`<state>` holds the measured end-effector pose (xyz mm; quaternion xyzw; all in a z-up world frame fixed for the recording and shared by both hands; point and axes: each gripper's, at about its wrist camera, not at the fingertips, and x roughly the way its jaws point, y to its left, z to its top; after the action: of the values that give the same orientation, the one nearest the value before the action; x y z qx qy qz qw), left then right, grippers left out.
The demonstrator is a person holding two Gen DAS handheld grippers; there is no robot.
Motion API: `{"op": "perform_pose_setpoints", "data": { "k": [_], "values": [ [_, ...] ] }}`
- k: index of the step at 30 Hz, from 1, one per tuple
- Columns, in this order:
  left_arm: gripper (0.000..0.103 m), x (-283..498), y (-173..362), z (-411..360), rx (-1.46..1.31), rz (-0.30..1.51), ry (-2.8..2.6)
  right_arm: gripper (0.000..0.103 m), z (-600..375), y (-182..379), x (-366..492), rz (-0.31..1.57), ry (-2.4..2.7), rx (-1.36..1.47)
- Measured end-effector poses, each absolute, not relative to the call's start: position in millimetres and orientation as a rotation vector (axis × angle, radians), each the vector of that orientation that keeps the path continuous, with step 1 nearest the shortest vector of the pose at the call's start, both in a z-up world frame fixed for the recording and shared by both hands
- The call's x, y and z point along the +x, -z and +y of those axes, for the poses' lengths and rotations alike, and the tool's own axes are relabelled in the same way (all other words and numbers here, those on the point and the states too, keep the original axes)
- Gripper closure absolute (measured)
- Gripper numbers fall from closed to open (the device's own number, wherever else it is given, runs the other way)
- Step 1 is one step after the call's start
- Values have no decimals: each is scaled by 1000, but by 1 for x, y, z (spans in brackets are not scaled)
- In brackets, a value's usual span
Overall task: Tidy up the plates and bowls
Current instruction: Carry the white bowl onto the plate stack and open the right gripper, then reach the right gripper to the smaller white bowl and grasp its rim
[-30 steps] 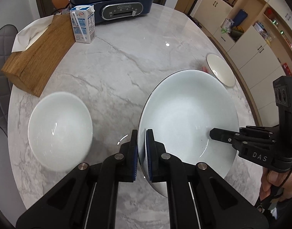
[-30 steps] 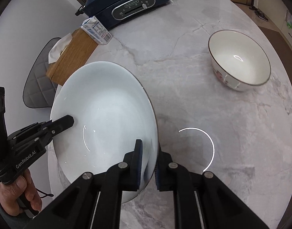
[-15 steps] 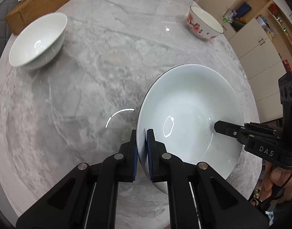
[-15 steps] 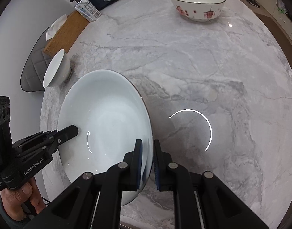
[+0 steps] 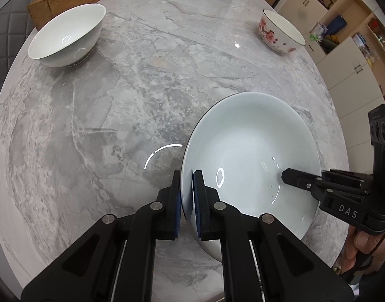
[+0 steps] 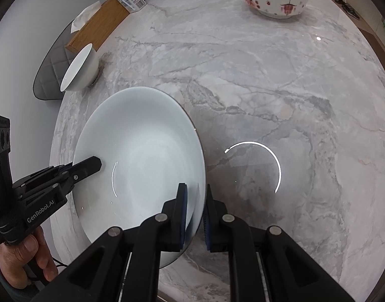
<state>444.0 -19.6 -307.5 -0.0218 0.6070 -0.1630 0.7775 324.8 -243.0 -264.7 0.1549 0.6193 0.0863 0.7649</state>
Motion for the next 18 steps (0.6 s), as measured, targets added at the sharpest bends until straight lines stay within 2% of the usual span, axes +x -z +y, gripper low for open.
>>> {"op": "perform_pose_setpoints", "data": {
  "k": [3,4,5,6,7,10,12,14,15,16,18],
  "values": [
    [93,444,309,-16,-83,1314,336,84,-242,264,324,1340,-204,334],
    [85,443,308,-13,-88,1315,324,83,-242,263,323,1340,-207,332],
    [79,441,306,-10,-94,1311,311,69,-242,261,322,1334,-213,338],
    [58,439,301,-4,-112,1301,301,51,-243,258,322,1326,-214,344],
    [41,436,295,4,-136,1286,291,45,-245,252,319,1314,-207,344],
    [38,430,274,33,-218,1244,268,32,-254,228,312,1260,-189,323],
    [30,434,263,58,-284,1219,255,17,-262,210,315,1225,-163,307],
    [26,445,257,85,-326,1188,211,12,-266,192,327,1174,-179,325],
    [18,452,256,97,-343,1181,190,2,-264,183,336,1154,-199,335],
    [0,462,256,108,-350,1193,170,0,-259,176,348,1139,-227,344],
    [0,481,252,129,-352,1173,139,0,-243,163,374,1121,-287,332]
  ]
}}
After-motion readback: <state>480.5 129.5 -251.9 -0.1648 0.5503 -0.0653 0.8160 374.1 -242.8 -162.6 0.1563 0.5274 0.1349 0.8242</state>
